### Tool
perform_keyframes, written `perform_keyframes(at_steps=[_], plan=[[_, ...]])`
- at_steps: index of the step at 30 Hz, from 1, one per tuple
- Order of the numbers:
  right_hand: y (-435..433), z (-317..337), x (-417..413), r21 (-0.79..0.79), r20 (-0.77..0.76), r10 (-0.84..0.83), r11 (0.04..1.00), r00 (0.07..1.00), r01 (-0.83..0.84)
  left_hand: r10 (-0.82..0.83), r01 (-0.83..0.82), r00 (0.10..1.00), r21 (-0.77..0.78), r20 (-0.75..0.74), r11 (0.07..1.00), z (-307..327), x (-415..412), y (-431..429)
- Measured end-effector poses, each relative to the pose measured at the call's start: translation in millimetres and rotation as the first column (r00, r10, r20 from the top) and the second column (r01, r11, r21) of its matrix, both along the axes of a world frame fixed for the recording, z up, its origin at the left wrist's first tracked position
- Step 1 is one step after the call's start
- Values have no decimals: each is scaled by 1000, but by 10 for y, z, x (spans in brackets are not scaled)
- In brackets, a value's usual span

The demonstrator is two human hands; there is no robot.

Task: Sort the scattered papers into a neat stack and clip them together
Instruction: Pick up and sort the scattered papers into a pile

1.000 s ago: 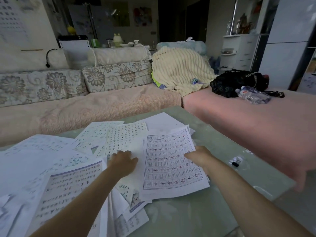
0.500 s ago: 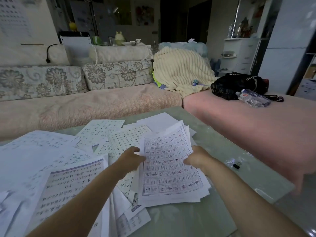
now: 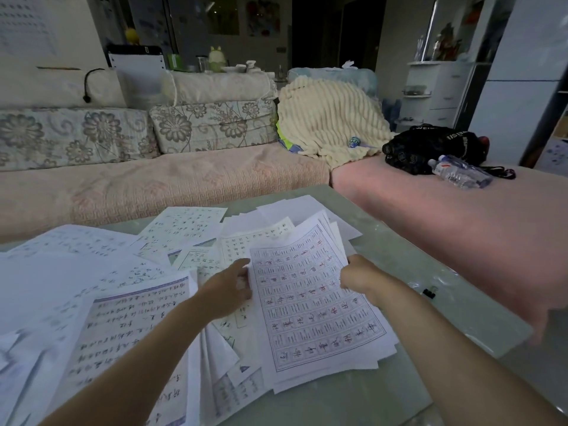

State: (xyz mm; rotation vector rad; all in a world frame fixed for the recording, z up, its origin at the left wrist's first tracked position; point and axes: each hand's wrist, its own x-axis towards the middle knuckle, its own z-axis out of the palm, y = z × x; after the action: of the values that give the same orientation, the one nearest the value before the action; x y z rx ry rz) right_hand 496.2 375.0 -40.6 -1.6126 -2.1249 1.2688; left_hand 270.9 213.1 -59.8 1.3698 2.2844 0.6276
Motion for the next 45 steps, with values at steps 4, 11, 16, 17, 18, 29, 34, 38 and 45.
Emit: perform_keyframes(at_steps=[4, 11, 16, 17, 18, 29, 34, 38, 45], plan=[[-30, 12, -7, 25, -81, -14, 1000, 997, 16, 61, -64, 990, -17, -124, 998, -28, -58, -97], [-102, 55, -12, -1, -197, 62, 998, 978, -64, 67, -66, 998, 46, -5, 997, -94, -157, -135], [-142, 69, -58, 17, -304, 63, 998, 951, -61, 95, -211, 925, 287, 368, 934, -61, -60, -115], [-143, 86, -63, 23, -345, 45, 999, 937, -40, 118, -298, 887, 356, 447, 886, -19, -58, -117], [-144, 104, -66, 25, -391, 27, 1000, 920, -19, 152, -383, 844, 380, 514, 842, 38, -74, -119], [-355, 589, -138, 229, -639, 64, 967, 766, 111, -14, -518, 735, 574, 678, 634, 908, 218, -18], [-522, 853, -47, 307, -681, 109, 940, 724, 147, -105, -452, 778, 668, 619, 591, 1151, 389, -162], [-640, 860, 29, 275, -628, 142, 960, 765, 48, -71, -398, 835, 689, 545, 606, 1145, 487, -285], [-687, 869, 60, 206, -698, 40, 968, 715, 146, -57, -384, 850, 689, 524, 614, 1260, 567, -347]])
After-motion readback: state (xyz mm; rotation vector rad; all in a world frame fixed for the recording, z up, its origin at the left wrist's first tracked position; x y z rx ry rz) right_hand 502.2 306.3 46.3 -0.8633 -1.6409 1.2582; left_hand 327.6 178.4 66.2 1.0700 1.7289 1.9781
